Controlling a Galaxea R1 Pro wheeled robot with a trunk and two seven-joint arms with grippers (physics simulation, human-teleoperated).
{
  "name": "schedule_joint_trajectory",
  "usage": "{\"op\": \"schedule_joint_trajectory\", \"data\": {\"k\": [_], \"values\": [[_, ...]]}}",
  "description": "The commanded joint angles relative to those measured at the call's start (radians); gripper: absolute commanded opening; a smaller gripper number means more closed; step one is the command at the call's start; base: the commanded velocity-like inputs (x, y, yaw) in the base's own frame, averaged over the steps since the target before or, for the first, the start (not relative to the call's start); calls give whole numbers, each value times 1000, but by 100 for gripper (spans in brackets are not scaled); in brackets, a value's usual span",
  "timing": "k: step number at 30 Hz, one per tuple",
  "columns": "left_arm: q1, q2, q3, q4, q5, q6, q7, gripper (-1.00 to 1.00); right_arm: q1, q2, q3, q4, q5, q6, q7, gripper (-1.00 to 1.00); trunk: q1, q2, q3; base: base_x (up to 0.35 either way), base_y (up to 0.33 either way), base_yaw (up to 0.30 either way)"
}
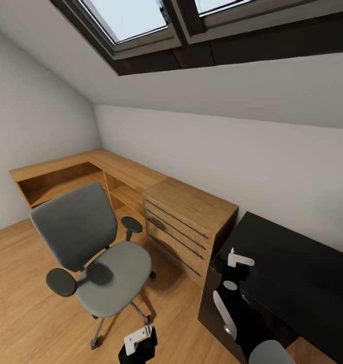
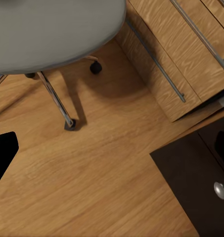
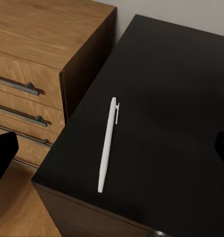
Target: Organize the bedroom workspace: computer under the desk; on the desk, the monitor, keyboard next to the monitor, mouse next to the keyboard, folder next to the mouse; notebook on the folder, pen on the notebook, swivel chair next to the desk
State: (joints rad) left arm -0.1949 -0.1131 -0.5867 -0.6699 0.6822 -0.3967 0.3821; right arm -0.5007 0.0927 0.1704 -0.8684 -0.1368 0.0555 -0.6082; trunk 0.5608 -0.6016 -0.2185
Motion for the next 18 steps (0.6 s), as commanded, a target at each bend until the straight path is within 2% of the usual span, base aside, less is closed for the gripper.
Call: {"op": "schedule_joint_trajectory", "data": {"k": [1,11,18], "values": [[-1,0,-7,-2,8,-5,7,100,-1,-1,3,-1,-5,6,-6,100,0,-1,-1,0,0,-125],[-1,0,-8,-6,8,-2,7,100,-1,-2,3,1,-6,6,-5,100,0,-1,7,0,0,-160],[-1,0,-10,-6,9,-1,8,100,-1,-1,3,4,-8,6,-4,100,0,-1,9,65,0,-37]]}}
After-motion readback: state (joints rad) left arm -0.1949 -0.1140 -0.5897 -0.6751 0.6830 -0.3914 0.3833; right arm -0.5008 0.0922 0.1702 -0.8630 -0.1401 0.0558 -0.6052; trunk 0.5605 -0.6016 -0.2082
